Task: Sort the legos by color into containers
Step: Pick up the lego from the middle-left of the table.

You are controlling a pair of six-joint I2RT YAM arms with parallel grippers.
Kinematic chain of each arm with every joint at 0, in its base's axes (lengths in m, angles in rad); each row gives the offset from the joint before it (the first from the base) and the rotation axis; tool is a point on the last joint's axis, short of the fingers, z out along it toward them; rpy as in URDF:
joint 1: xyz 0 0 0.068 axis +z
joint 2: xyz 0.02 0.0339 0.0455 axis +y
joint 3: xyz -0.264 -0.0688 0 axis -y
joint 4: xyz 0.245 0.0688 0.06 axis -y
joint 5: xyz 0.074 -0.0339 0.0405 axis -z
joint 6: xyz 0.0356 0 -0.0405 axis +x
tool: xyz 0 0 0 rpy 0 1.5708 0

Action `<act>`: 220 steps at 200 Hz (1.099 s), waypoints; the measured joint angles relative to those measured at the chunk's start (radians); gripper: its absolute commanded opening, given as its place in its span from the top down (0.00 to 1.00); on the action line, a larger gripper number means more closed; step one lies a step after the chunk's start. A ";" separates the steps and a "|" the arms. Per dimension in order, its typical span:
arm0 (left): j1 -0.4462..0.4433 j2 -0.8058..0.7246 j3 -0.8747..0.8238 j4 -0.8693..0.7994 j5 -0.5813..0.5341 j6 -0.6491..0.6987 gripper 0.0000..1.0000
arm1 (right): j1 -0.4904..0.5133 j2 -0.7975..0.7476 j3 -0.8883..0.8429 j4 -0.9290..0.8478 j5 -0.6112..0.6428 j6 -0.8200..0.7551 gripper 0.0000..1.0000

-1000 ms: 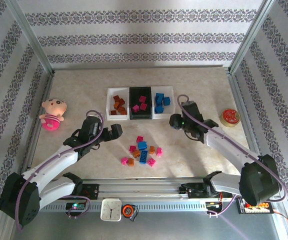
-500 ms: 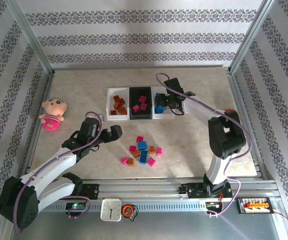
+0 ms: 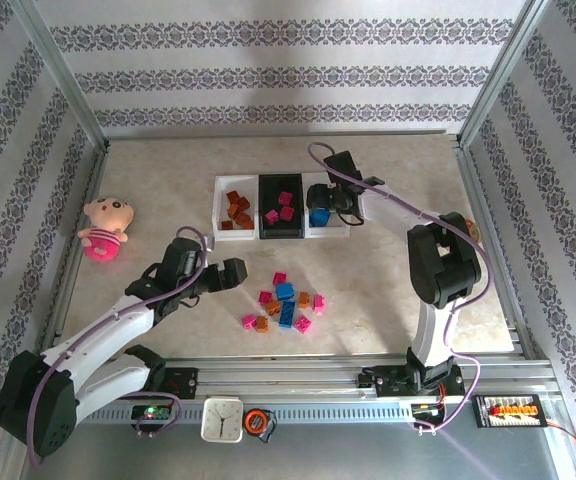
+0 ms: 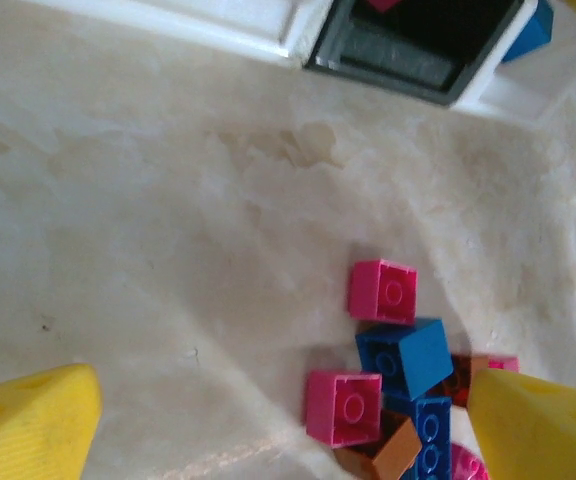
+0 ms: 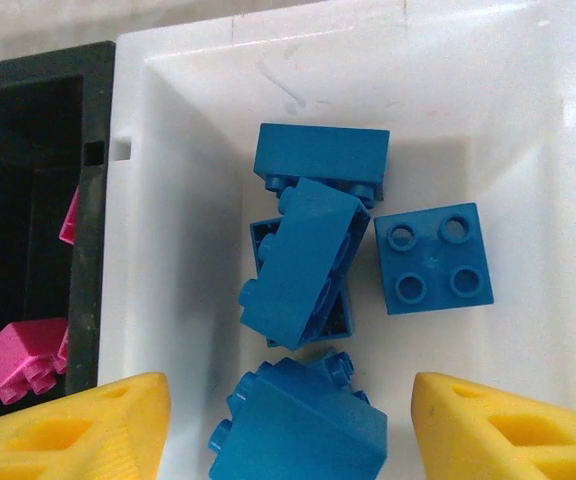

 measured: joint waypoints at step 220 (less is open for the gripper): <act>-0.446 0.218 0.053 -0.356 -0.191 -0.004 0.40 | 0.006 -0.361 -0.381 0.076 -0.024 0.034 0.35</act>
